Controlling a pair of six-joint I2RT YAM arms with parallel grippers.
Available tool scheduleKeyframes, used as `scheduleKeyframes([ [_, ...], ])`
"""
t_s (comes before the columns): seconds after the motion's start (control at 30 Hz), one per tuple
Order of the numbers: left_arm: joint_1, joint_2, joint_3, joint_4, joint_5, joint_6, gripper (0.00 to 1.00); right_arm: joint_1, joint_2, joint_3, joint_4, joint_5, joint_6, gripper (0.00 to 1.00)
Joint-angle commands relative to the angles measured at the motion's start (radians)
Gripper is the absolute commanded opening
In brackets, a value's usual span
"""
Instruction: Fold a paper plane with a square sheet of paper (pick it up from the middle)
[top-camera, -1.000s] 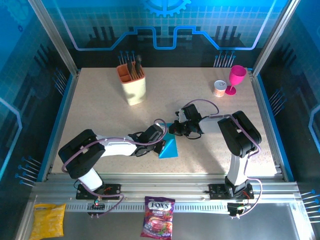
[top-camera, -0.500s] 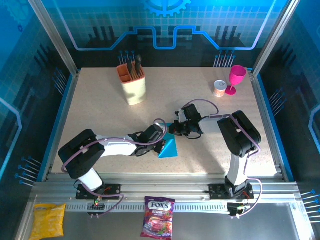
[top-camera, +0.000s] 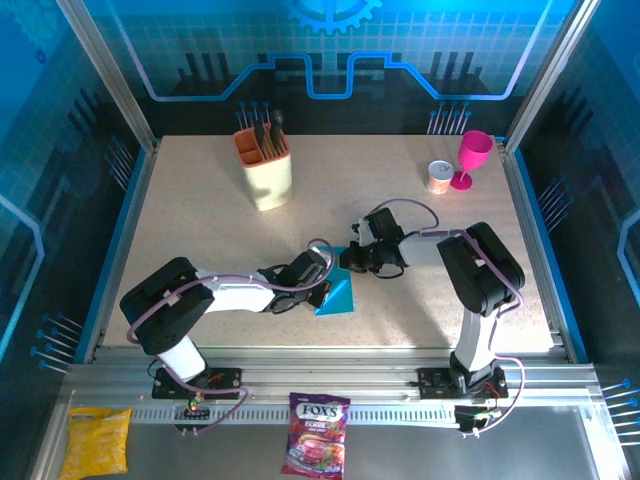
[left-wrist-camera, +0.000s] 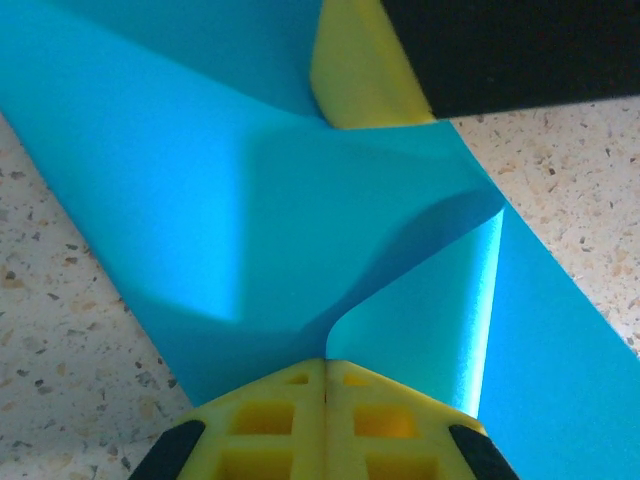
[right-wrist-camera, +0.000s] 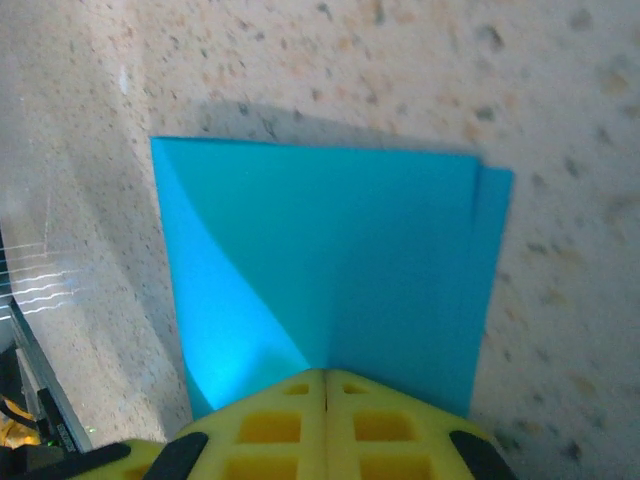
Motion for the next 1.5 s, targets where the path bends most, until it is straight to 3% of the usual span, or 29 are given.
scheduleKeyframes([
  [0.0, 0.008, 0.018, -0.028, 0.003, -0.009, -0.025, 0.0, -0.009, -0.084, 0.041, -0.123, 0.017, -0.014, 0.08],
  [0.2, 0.008, 0.014, -0.031, 0.009, -0.007, -0.029, 0.0, 0.001, -0.18, -0.002, -0.13, 0.027, 0.0, 0.08],
  [0.43, 0.006, -0.007, -0.045, 0.017, -0.006, -0.048, 0.0, 0.065, -0.226, -0.099, -0.067, 0.048, 0.046, 0.01],
  [0.8, 0.005, -0.013, -0.059, 0.026, -0.008, -0.057, 0.0, 0.14, -0.171, -0.144, 0.025, 0.065, 0.105, 0.0],
  [1.4, 0.005, -0.038, -0.065, 0.026, -0.001, -0.071, 0.0, 0.134, -0.067, -0.161, 0.072, 0.072, 0.101, 0.0],
  [1.47, 0.006, -0.063, -0.062, 0.018, -0.004, -0.077, 0.08, 0.133, -0.063, -0.17, 0.081, 0.071, 0.103, 0.0],
])
